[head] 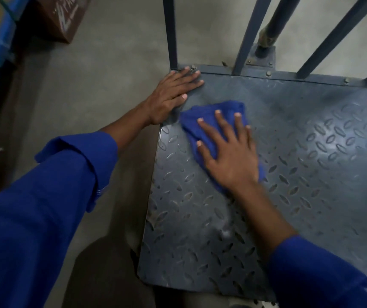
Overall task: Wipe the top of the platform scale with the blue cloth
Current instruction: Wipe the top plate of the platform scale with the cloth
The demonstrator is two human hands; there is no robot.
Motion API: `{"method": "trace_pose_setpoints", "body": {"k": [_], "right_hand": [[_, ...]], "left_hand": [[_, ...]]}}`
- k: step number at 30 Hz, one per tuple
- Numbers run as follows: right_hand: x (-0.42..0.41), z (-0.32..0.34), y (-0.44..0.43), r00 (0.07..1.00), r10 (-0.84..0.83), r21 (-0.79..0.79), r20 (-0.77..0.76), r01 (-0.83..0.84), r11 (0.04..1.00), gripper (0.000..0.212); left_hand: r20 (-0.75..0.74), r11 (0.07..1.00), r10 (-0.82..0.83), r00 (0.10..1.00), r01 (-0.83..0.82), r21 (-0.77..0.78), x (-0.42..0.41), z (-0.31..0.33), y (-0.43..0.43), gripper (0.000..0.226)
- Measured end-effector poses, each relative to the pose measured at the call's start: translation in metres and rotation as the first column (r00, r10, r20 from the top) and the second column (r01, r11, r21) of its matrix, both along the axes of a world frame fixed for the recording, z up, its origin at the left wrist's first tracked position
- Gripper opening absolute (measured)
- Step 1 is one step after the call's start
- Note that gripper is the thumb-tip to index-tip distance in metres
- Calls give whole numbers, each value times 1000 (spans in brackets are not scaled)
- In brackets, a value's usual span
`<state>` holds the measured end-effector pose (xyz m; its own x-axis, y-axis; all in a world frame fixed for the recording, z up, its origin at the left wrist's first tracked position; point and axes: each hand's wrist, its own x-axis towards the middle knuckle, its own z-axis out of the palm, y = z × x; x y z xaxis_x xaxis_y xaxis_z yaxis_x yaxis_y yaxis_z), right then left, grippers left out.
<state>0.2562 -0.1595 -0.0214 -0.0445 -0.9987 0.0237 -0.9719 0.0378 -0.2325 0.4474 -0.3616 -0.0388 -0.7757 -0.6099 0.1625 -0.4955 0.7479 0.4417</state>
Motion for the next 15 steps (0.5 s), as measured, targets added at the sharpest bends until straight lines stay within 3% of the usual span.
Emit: {"method": "trace_pose_setpoints", "body": {"k": [2, 5, 10, 12, 15], "right_hand": [[33, -4, -5, 996, 93, -25, -12, -93, 995, 59], [60, -8, -16, 995, 91, -48, 35, -89, 995, 55], [32, -11, -13, 982, 181, -53, 53, -178, 983, 57], [-14, -13, -2, 998, 59, -39, 22, -58, 998, 60], [-82, -2, 23, 951, -307, 20, 35, 306, 952, 63]], "left_hand": [[-18, 1000, -20, 1000, 19, -18, 0, 0, -2, 57], [-24, 1000, -25, 999, 25, -17, -1, -1, -6, 56], [-36, 1000, -16, 999, 15, -27, 0, -1, -5, 56], [-53, 1000, -16, 998, 16, -11, 0, 0, -3, 56], [-86, 1000, 6, 996, -7, -15, 2, -2, -3, 54]]}}
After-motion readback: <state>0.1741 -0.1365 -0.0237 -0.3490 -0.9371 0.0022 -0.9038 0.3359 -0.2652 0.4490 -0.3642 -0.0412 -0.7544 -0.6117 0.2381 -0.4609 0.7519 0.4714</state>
